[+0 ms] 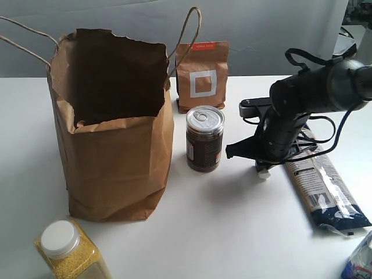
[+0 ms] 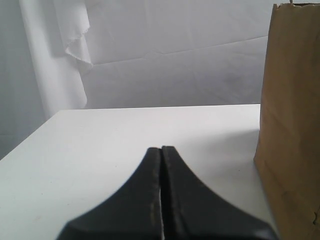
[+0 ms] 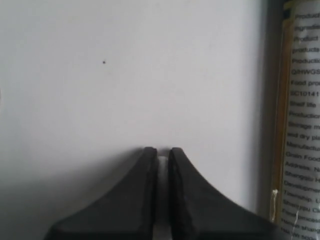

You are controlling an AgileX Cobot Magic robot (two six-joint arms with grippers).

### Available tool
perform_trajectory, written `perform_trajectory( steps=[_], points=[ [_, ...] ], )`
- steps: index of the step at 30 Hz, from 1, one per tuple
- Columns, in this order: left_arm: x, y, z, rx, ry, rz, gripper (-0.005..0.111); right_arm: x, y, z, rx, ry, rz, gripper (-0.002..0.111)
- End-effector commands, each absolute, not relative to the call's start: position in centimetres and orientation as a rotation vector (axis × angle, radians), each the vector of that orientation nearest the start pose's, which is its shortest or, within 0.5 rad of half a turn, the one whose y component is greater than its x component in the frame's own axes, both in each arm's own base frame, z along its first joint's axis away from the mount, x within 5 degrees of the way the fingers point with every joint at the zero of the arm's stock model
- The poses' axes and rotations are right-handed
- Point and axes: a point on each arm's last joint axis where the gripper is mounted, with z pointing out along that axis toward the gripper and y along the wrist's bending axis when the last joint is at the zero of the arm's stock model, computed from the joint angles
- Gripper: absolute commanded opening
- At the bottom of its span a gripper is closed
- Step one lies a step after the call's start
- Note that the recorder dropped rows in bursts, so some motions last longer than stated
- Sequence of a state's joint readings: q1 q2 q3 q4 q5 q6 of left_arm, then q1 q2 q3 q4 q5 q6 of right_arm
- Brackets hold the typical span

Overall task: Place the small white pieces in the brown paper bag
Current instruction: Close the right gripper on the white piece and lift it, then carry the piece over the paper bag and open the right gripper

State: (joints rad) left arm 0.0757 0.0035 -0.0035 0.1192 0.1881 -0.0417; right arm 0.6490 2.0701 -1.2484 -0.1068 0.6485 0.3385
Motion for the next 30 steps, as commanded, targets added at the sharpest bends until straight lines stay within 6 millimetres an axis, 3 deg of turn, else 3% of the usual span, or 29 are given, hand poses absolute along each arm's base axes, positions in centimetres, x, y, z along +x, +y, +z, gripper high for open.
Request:
perform_trajectory(
  steps=[1, 8, 16, 22, 27, 30],
  points=[
    [5.6, 0.6, 19.7, -0.011, 1.667, 0.127, 0.0, 28.7, 22.0, 10.0, -0.604, 2.991, -0.032, 0.0],
    [5.6, 0.6, 19.7, -0.011, 1.667, 0.127, 0.0, 23.6, 20.5, 13.0, -0.642, 2.844, 0.12, 0.0],
    [5.6, 0.6, 19.7, -0.011, 1.667, 0.127, 0.0, 17.1, 19.1, 22.4, -0.676, 2.522, 0.423, 0.0],
    [5.6, 0.6, 19.7, -0.011, 1.667, 0.127, 0.0, 11.4, 18.5, 30.6, -0.712, 2.152, 0.798, 0.0],
    [5.6, 0.6, 19.7, -0.011, 1.667, 0.127, 0.0, 8.7, 18.4, 33.8, -0.724, 1.939, 1.02, 0.0],
    [5.6, 0.6, 19.7, -0.011, 1.667, 0.127, 0.0, 7.8, 19.6, 35.6, -0.773, 1.877, 1.085, 0.0]
  ],
)
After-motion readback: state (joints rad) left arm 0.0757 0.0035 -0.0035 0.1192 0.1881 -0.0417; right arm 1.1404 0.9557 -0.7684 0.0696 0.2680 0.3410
